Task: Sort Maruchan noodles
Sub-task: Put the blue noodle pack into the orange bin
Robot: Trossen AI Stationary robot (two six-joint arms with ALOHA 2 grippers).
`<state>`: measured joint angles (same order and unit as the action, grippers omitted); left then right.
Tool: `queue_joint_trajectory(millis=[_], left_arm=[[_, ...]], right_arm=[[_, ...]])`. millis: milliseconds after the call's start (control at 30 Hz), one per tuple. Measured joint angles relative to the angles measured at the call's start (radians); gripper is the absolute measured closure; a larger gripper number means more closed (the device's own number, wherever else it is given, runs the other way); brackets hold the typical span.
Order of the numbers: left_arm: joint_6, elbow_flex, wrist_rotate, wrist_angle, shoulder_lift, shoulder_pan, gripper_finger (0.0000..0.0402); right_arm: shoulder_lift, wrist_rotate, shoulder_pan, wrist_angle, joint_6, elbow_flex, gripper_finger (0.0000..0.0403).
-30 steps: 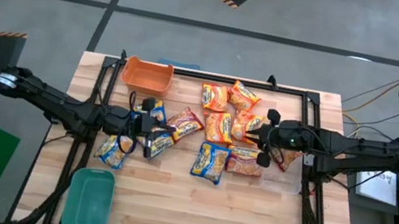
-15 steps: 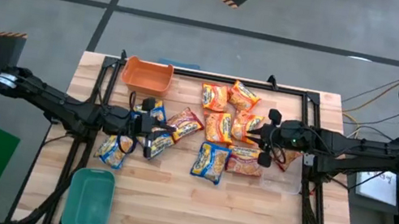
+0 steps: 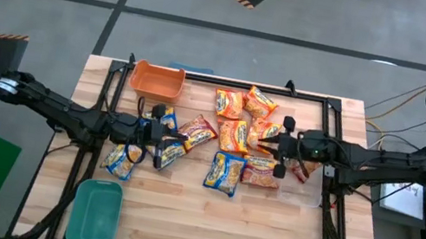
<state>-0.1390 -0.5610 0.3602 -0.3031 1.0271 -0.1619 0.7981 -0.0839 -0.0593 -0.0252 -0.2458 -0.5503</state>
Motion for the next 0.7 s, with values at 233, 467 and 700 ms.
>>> queue_joint_trajectory(millis=[233,467,700], left_arm=[[0.121,0.0,-0.001,0.0,0.013,0.0,0.0402],[0.192,0.0,-0.001,-0.066,0.071,0.0,0.0402],[0.263,-0.004,0.01,-0.099,0.146,0.0,0.0402]], right_arm=[[-0.078,0.06,0.0,0.119,-0.084,0.066,0.0344],[-0.255,0.145,0.0,0.147,-0.159,0.065,0.0344],[-0.315,0.146,0.0,0.134,-0.178,0.082,0.0344]])
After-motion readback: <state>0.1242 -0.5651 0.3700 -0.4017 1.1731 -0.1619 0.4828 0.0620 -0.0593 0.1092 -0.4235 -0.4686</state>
